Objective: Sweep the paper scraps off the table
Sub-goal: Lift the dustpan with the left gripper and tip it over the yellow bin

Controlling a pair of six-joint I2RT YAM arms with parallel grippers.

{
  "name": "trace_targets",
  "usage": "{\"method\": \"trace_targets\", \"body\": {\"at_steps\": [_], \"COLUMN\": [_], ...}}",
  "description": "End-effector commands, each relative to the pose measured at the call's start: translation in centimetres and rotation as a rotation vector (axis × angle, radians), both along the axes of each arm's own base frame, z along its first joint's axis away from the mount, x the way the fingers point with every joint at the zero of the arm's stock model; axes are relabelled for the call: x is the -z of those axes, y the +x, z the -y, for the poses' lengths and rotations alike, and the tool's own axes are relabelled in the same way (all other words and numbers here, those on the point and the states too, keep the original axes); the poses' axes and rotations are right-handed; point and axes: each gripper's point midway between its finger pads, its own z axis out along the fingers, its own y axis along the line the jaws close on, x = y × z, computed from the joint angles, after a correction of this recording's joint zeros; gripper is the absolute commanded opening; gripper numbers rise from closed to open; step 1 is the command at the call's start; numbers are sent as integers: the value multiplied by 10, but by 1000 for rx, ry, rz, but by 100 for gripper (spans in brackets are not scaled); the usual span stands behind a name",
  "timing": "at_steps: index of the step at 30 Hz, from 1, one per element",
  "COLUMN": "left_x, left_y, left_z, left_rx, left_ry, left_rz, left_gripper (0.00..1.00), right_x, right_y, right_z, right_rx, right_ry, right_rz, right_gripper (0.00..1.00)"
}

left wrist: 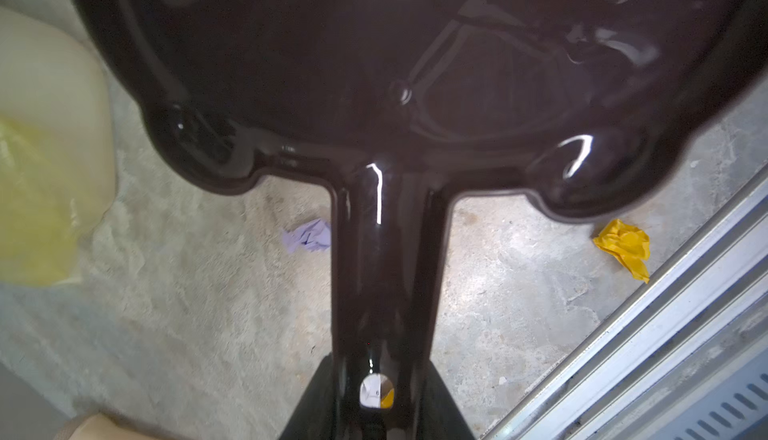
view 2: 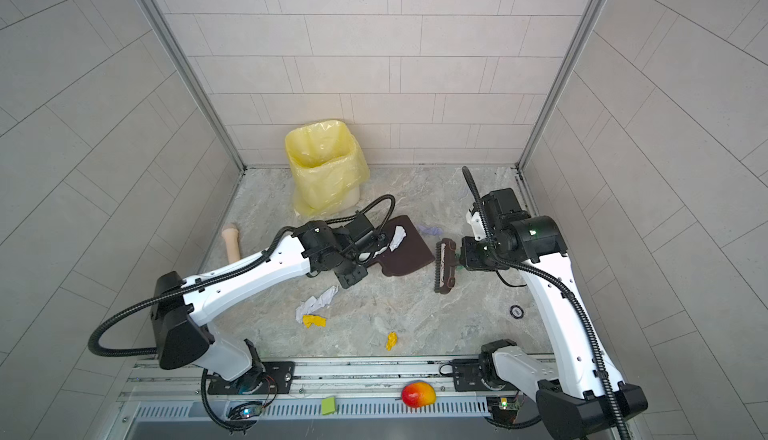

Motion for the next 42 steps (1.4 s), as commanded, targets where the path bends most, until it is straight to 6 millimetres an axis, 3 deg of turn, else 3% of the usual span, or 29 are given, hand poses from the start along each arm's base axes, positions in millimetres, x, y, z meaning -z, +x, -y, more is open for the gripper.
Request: {"method": "trace_targets", "body": {"at_steps": [1, 9, 14, 32, 42], "left_x": [-35, -88, -111, -130, -139], "left_y": [7, 20, 28, 69, 105], "left_z": [-31, -83, -110, -214, -241], "left_rx": [-172, -382, -469, -788, -852], "left_ry": [-5, -25, -44, 27, 50], "left_rz": [44, 117, 144, 173, 201], "left_gripper": [0, 0, 0, 0, 0], "right_x": [-12, -15, -22, -36, -37], "right_y": [7, 15, 25, 45, 35], "right_z": [-8, -14, -18, -29, -30], "right_rx": [-10, -36, -54, -103, -126], "right_ry": [53, 78, 90, 118, 119], "right_rz": [74, 91, 104, 102, 68], "right_gripper": [0, 0, 0, 0, 0]}}
